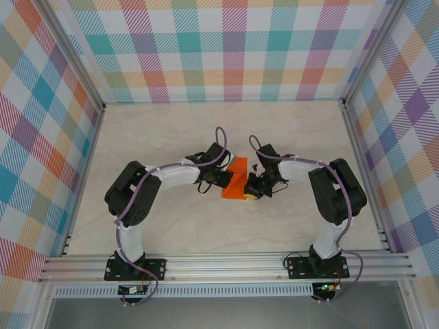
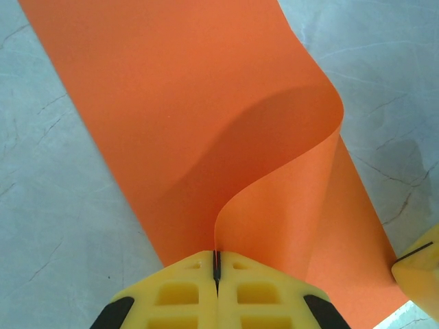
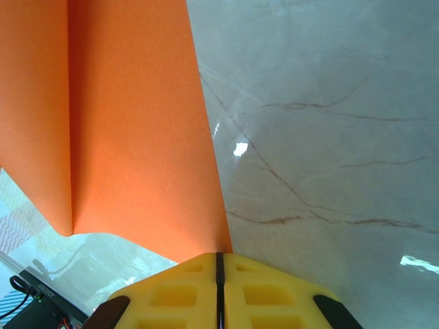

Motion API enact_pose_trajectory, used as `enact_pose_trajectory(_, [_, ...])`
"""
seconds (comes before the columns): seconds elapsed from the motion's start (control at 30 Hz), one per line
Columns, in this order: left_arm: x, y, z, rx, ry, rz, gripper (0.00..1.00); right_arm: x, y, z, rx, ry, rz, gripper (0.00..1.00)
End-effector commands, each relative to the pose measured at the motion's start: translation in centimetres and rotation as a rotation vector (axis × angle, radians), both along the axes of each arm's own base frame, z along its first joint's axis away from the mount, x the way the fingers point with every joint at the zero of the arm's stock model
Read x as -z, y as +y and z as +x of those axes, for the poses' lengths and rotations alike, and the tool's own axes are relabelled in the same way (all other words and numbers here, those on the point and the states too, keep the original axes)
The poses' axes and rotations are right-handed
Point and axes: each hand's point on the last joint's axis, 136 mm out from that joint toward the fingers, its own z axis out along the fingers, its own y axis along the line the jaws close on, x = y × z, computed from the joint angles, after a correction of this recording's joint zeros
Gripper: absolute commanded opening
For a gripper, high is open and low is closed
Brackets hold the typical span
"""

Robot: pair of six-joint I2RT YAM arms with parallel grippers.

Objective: Fold a paper plane with a square sheet of paper (fold left side to right side)
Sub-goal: Fold the triangle a second time at the center of the table.

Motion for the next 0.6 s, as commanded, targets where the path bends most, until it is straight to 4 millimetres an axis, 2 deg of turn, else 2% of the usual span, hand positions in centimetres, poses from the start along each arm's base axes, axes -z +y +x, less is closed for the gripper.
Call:
enact_pose_trajectory(0.0, [0.31, 0.12, 0.50, 0.005, 0.011, 0.010, 0.00, 1.28, -0.62, -1.15, -0.021, 0.046, -0.058, 0.09])
enact_pose_trajectory(0.57, [0.93, 0.97, 0.22, -0.007, 0.007, 0.040, 0.00, 1.34, -0.70, -1.10, -0.025, 0.048, -0.067, 0.09])
